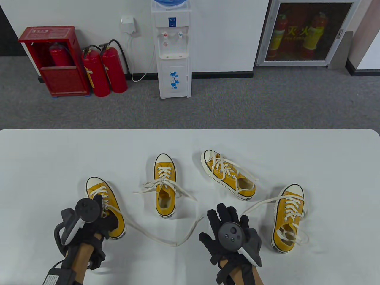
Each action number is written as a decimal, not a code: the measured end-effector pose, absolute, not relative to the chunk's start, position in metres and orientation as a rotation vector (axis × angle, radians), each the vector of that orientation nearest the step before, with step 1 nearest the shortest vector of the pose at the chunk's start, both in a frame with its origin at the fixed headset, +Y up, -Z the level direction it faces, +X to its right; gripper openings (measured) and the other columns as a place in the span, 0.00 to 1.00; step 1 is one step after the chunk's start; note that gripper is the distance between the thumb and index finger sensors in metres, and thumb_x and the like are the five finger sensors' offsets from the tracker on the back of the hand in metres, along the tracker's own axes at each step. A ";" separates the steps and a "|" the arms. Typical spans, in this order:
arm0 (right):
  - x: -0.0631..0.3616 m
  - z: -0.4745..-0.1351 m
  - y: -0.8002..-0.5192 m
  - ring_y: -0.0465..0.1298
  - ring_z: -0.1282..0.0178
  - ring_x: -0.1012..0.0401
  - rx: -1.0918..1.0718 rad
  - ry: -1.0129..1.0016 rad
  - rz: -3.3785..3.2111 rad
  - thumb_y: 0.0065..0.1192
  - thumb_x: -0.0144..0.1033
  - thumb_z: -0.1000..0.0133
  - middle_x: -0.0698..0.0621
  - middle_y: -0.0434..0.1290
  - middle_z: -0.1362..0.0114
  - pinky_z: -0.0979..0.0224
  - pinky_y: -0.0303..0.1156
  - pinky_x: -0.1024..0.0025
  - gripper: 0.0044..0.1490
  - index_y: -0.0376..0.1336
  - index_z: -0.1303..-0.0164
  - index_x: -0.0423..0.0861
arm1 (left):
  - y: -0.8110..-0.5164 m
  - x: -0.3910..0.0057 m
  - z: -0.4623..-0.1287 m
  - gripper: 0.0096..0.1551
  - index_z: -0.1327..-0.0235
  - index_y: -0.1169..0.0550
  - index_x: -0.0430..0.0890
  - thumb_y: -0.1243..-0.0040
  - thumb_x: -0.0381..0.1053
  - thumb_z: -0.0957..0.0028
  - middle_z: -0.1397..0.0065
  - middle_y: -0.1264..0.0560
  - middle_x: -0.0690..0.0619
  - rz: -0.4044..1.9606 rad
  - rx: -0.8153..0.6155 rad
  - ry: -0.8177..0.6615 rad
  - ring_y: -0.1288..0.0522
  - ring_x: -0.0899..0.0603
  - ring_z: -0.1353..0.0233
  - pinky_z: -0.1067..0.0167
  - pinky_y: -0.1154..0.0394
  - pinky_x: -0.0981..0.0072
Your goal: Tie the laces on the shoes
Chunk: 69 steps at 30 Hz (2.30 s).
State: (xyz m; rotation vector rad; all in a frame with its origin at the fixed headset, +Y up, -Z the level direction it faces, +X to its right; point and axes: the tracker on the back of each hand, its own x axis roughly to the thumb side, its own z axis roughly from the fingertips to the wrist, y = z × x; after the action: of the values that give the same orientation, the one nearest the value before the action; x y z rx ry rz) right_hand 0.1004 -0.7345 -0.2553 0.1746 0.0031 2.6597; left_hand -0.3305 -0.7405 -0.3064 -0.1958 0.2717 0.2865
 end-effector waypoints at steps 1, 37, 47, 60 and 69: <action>0.100 -0.255 -0.734 0.41 0.11 0.40 0.175 0.004 2.660 0.61 0.64 0.52 0.50 0.39 0.12 0.23 0.30 0.27 0.54 0.51 0.18 0.51 | -0.741 -0.331 -0.306 0.51 0.16 0.48 0.59 0.38 0.68 0.48 0.11 0.48 0.44 0.291 -0.201 0.273 0.29 0.34 0.23 0.29 0.33 0.34; 0.108 -0.257 -0.735 0.41 0.11 0.40 0.123 -0.017 2.621 0.61 0.63 0.51 0.50 0.39 0.12 0.22 0.30 0.27 0.53 0.52 0.18 0.50 | -0.655 -0.263 -0.285 0.23 0.43 0.16 0.70 0.39 0.49 0.48 0.50 0.17 0.47 0.435 0.165 -0.040 0.12 0.47 0.69 0.64 0.14 0.52; 0.120 -0.259 -0.731 0.41 0.11 0.40 0.055 -0.058 2.562 0.62 0.62 0.51 0.51 0.39 0.12 0.22 0.29 0.27 0.53 0.52 0.18 0.50 | -0.622 -0.205 -0.273 0.22 0.45 0.15 0.70 0.39 0.48 0.48 0.49 0.17 0.47 0.535 0.208 -0.237 0.12 0.47 0.69 0.63 0.14 0.52; 0.133 -0.260 -0.730 0.40 0.11 0.41 -0.059 -0.098 2.520 0.62 0.61 0.51 0.51 0.38 0.12 0.22 0.29 0.28 0.52 0.52 0.18 0.50 | -0.606 -0.146 -0.262 0.22 0.44 0.16 0.70 0.40 0.49 0.48 0.48 0.17 0.48 0.726 0.281 -0.423 0.11 0.48 0.67 0.62 0.13 0.52; 0.139 -0.261 -0.730 0.40 0.11 0.41 -0.114 -0.115 2.514 0.61 0.59 0.50 0.50 0.38 0.12 0.21 0.29 0.28 0.51 0.52 0.18 0.50 | -0.618 -0.122 -0.254 0.23 0.43 0.17 0.70 0.40 0.49 0.47 0.47 0.17 0.48 0.726 0.299 -0.473 0.11 0.48 0.66 0.61 0.13 0.52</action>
State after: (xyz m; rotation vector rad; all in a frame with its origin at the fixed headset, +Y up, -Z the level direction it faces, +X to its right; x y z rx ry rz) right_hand 0.1387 -0.7304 -0.2607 -0.1141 -0.1146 2.5142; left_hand -0.1222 -0.6175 -0.2541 0.2994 -0.4732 0.7256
